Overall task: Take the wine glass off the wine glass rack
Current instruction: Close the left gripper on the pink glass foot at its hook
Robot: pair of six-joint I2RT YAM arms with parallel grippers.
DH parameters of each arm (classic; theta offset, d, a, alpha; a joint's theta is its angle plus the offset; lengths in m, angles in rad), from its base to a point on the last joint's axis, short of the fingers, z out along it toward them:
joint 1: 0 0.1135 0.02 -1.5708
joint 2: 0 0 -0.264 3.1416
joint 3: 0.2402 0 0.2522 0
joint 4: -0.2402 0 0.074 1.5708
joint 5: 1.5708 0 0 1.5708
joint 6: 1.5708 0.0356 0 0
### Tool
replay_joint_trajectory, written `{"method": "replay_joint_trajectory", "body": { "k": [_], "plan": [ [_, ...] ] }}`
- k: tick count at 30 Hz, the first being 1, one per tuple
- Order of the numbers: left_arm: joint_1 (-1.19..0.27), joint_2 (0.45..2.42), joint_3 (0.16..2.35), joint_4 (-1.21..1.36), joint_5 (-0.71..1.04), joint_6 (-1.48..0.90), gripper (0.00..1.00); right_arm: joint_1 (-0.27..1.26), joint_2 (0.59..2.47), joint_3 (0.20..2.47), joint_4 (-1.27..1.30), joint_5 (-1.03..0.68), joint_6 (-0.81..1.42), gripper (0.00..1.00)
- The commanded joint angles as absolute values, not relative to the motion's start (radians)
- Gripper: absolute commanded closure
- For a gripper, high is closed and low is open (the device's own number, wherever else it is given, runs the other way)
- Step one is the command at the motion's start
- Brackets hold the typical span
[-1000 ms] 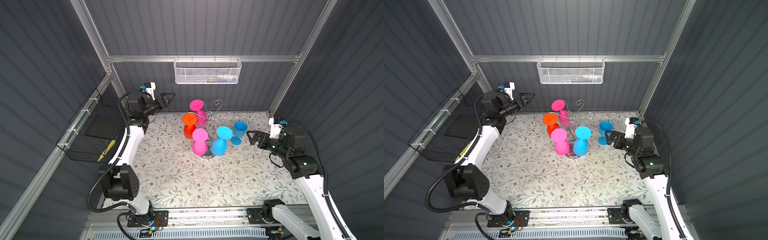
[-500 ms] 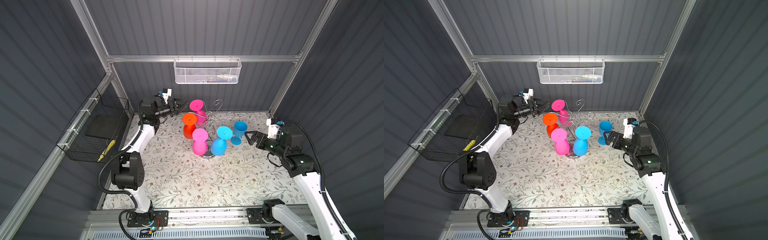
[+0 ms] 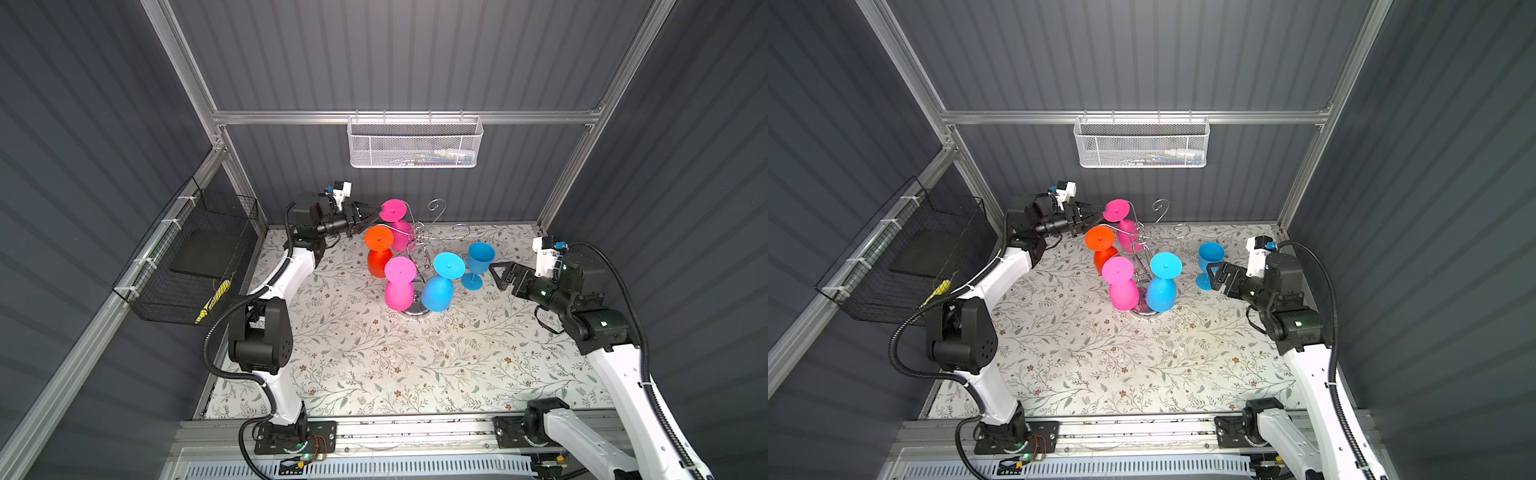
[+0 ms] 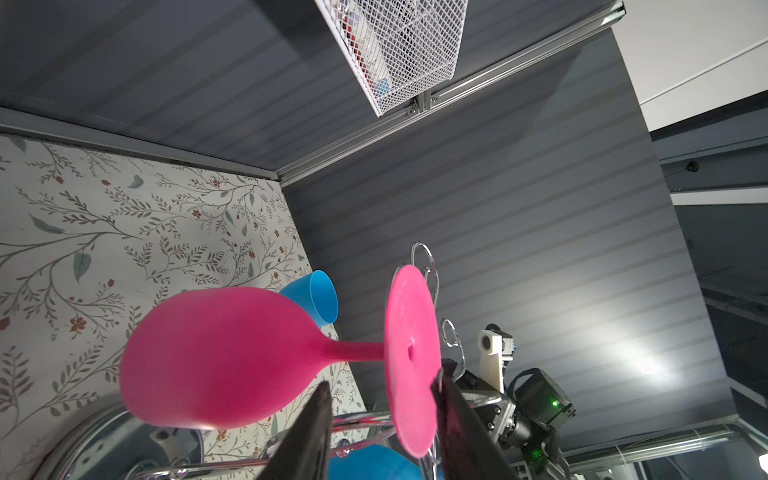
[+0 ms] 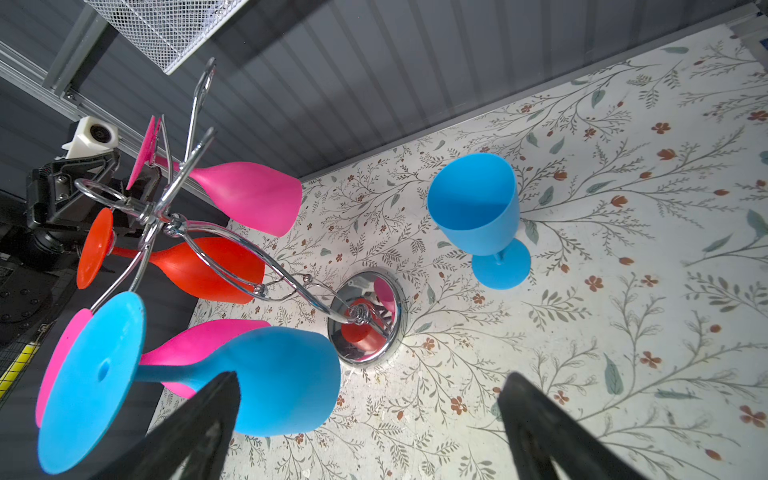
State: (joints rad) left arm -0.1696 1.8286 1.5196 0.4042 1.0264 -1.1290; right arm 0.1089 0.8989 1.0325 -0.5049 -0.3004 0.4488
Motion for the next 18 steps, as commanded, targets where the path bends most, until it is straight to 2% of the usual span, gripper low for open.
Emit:
{"method": "replay_joint_trajectory", "body": {
  "k": [1, 6, 18],
  "plan": [
    [-0.174, 1.832, 1.555, 0.4, 1.047, -1.108, 0.63, 0.105, 0.904, 1.021, -0.512, -0.309, 0.455, 0.01],
    [-0.179, 1.838, 1.56, 0.401, 1.043, -1.111, 0.69, 0.105, 0.905, 1.023, -0.513, -0.311, 0.456, 0.01],
    [-0.195, 1.854, 1.594, 0.362, 1.046, -1.089, 0.74, 0.104, 0.91, 1.017, -0.517, -0.309, 0.456, 0.01]
  ]
}}
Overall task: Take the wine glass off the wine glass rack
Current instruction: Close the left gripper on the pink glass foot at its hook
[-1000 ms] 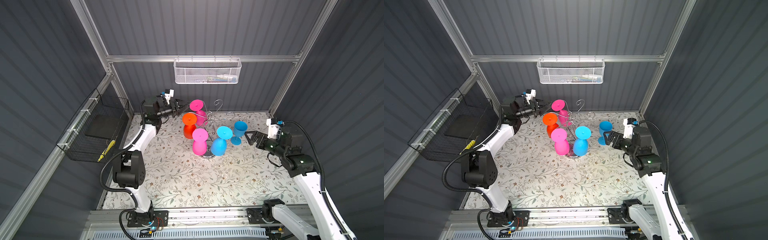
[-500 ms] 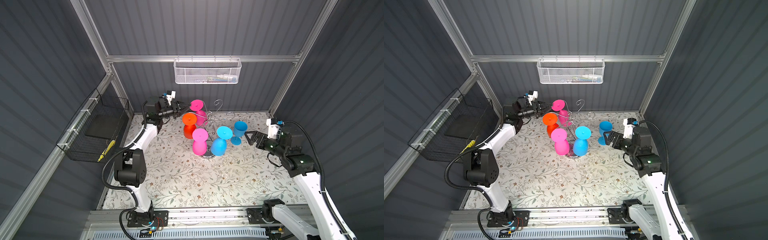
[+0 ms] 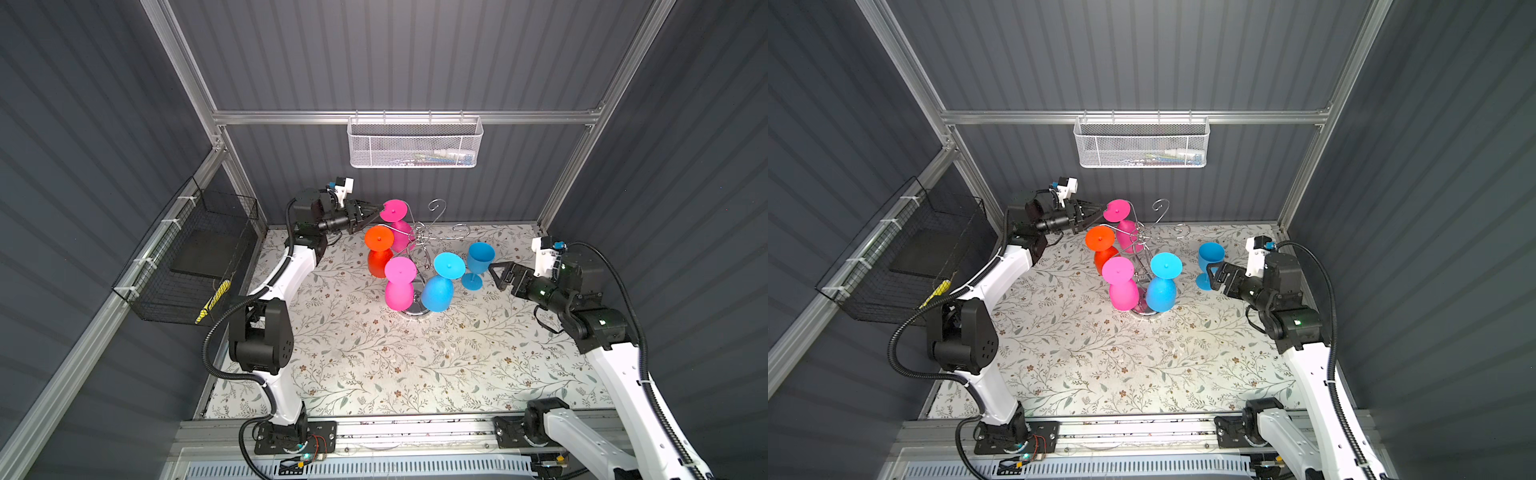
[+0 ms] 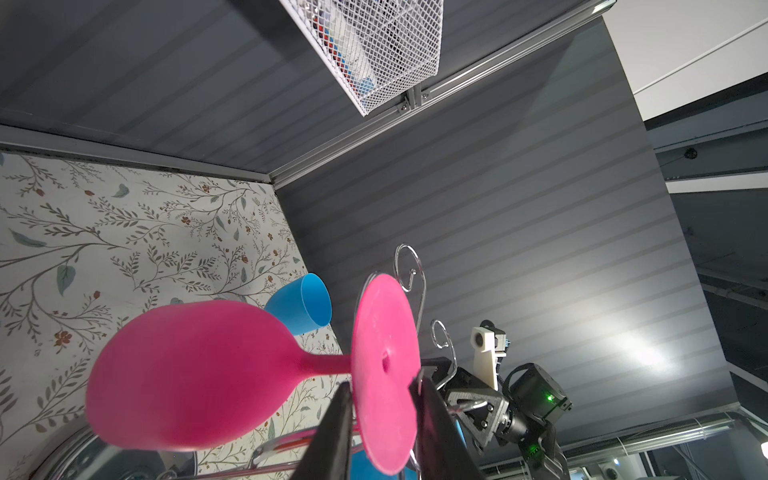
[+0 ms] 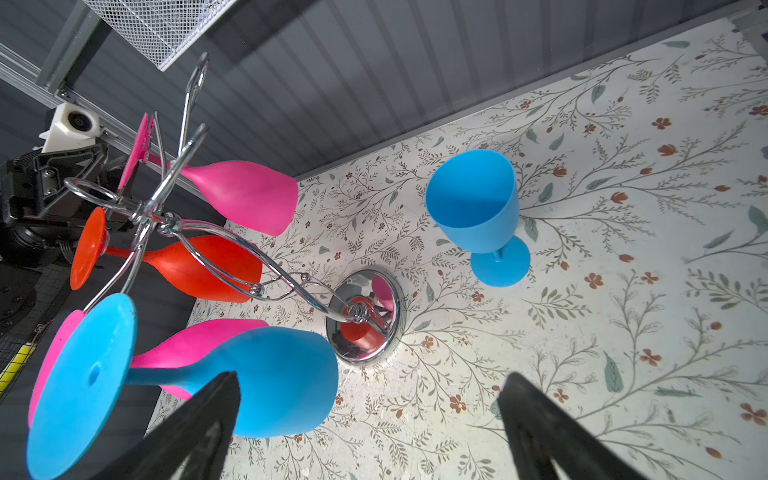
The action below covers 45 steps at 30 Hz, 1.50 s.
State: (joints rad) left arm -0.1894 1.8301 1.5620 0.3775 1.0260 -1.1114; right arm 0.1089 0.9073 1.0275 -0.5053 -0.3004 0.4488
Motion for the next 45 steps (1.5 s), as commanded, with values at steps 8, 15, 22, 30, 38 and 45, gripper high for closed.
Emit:
{"method": "replay_joint_trajectory", "body": {
  "k": [8, 15, 22, 30, 38, 45],
  "plan": [
    [-0.199, 1.855, 1.609, 0.302, 1.042, -1.051, 0.83, 0.105, 0.91, 1.017, -0.518, -0.308, 0.455, 0.01],
    [-0.198, 1.857, 1.609, 0.316, 1.042, -1.08, 0.89, 0.105, 0.908, 1.015, -0.518, -0.309, 0.457, 0.01],
    [-0.198, 1.867, 1.607, 0.414, 1.034, -1.187, 1.0, 0.104, 0.902, 1.013, -0.52, -0.306, 0.454, 0.01],
    [-0.198, 1.837, 1.618, 0.347, 1.007, -1.163, 1.0, 0.104, 0.901, 1.005, -0.525, -0.302, 0.446, 0.01],
    [-0.198, 1.818, 1.647, 0.327, 1.006, -1.176, 1.0, 0.105, 0.893, 1.003, -0.526, -0.3, 0.443, 0.01],
    [-0.2, 1.803, 1.651, 0.342, 0.998, -1.191, 1.0, 0.104, 0.895, 0.997, -0.52, -0.305, 0.449, 0.01]
  ]
}}
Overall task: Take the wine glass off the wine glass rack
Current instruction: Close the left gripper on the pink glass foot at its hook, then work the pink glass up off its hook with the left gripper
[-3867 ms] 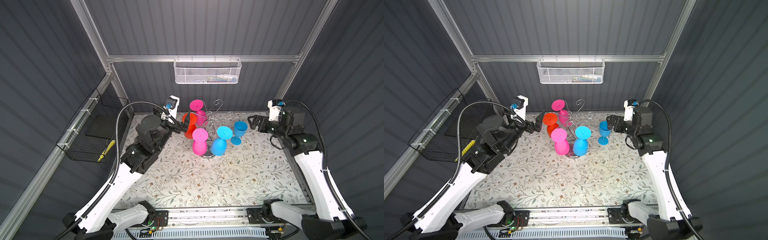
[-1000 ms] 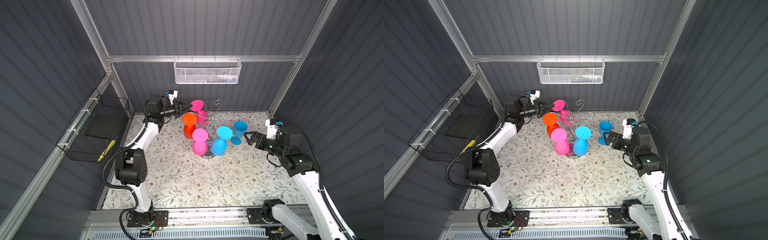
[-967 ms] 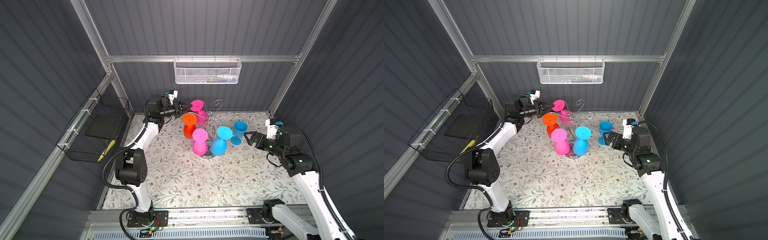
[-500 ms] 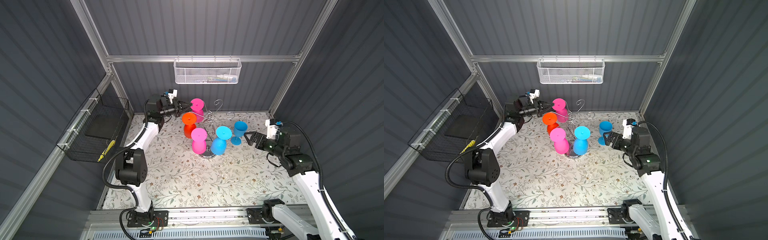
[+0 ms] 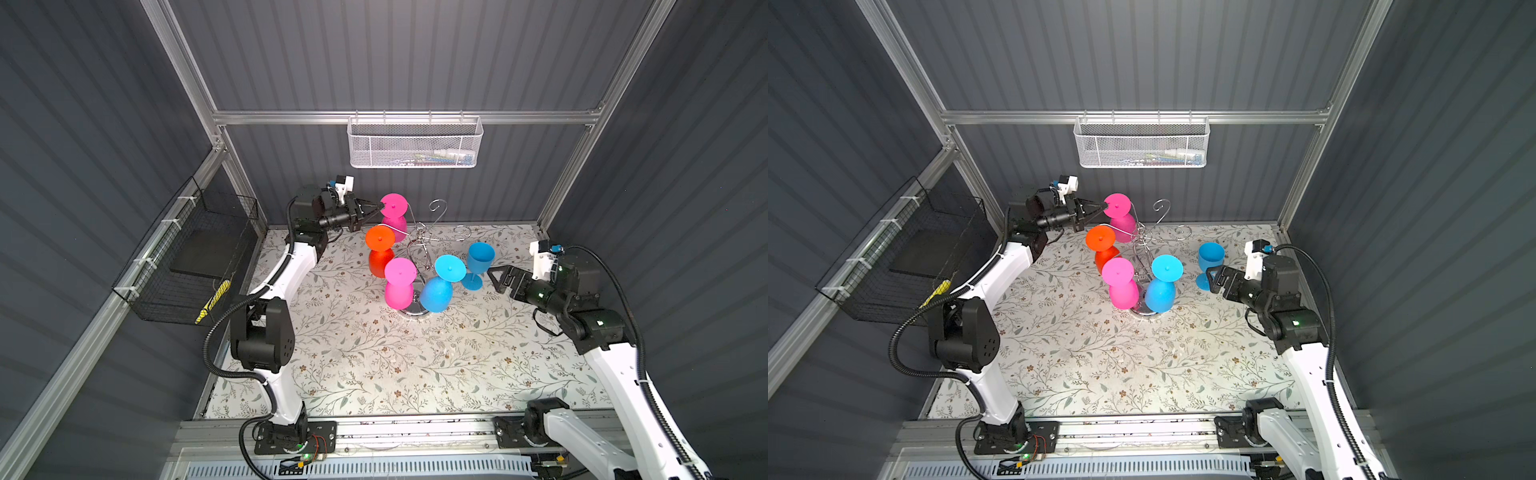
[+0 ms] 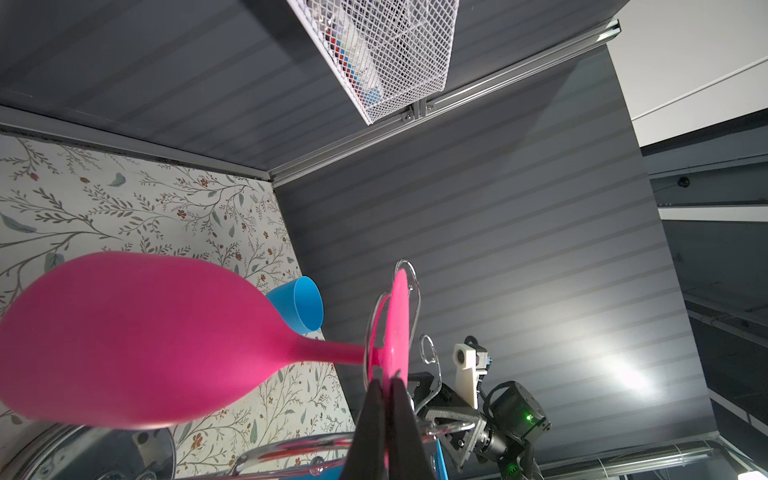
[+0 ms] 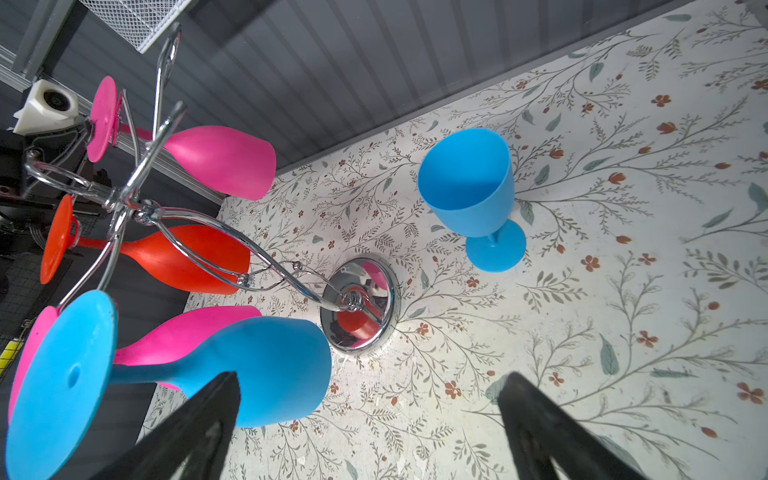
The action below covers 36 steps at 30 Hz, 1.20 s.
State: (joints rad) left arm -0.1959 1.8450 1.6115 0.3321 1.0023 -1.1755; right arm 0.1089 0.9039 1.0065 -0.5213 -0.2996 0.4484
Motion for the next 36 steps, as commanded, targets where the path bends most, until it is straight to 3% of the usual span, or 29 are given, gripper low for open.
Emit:
{"method": "replay_joint_trajectory", "body": {
  "k": [1, 36],
  "plan": [
    [-0.201, 1.802, 1.651, 0.351, 0.999, -1.195, 1.0, 0.104, 0.894, 0.998, -0.519, -0.304, 0.449, 0.01],
    [-0.228, 1.845, 1.749, 0.308, 0.997, -1.152, 1.0, 0.106, 0.896, 1.001, -0.516, -0.309, 0.453, 0.01]
  ]
}}
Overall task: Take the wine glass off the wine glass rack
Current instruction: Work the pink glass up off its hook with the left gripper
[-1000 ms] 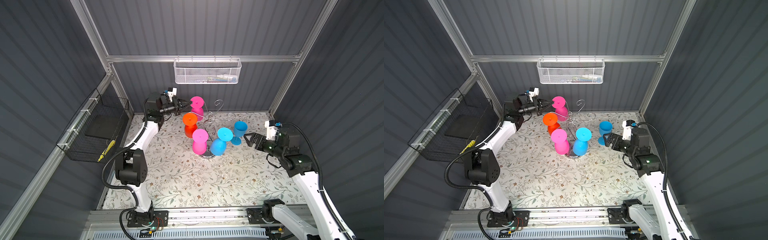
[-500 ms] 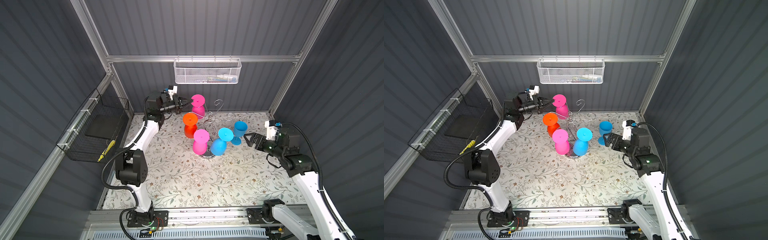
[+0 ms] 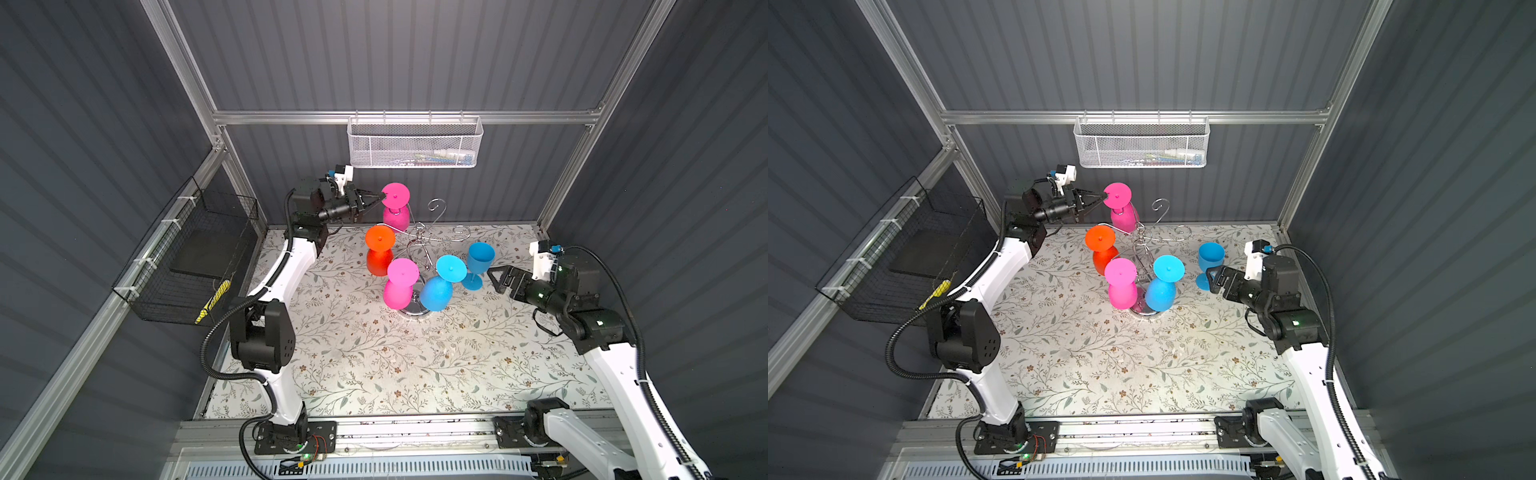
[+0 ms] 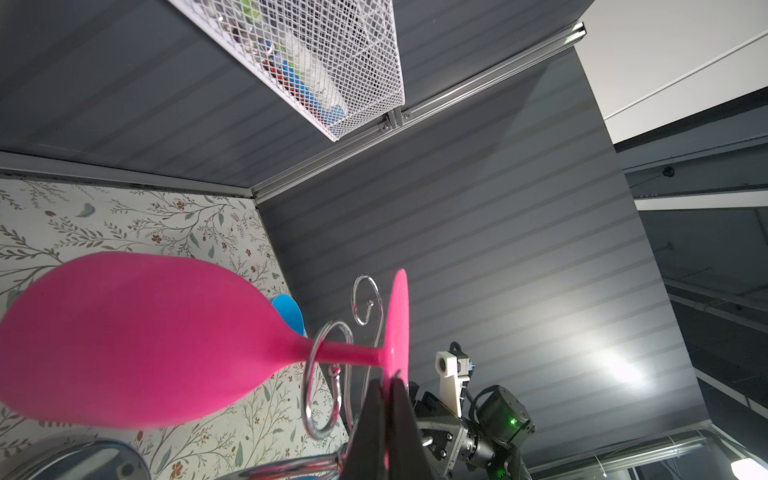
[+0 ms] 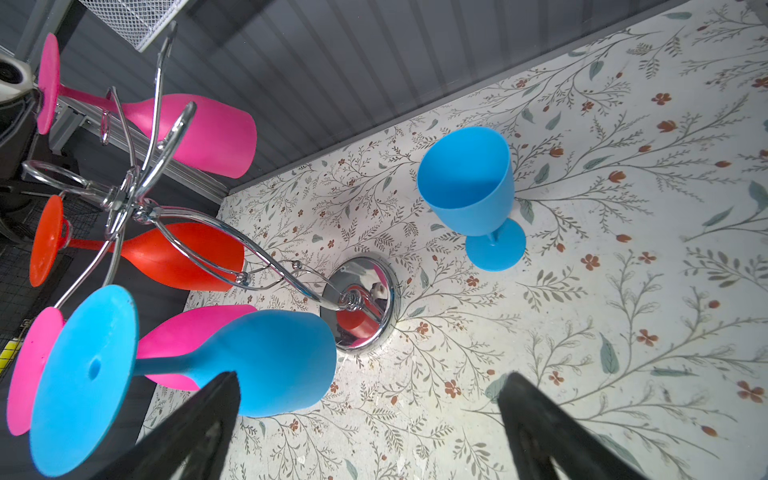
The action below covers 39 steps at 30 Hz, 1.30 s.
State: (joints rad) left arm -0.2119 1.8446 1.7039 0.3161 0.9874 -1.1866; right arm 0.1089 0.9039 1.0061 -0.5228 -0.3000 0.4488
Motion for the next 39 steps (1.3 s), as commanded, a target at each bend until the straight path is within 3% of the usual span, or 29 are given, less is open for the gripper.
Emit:
{"method": "replay_joint_trajectory", "body": {
  "k": [1, 39],
  "plan": [
    [-0.234, 1.845, 1.757, 0.293, 1.0, -1.139, 1.0, 0.104, 0.897, 1.002, -0.514, -0.31, 0.454, 0.01],
    [-0.265, 1.734, 1.645, 0.164, 1.029, -1.066, 1.0, 0.104, 0.882, 0.996, -0.524, -0.312, 0.457, 0.01]
  ]
}}
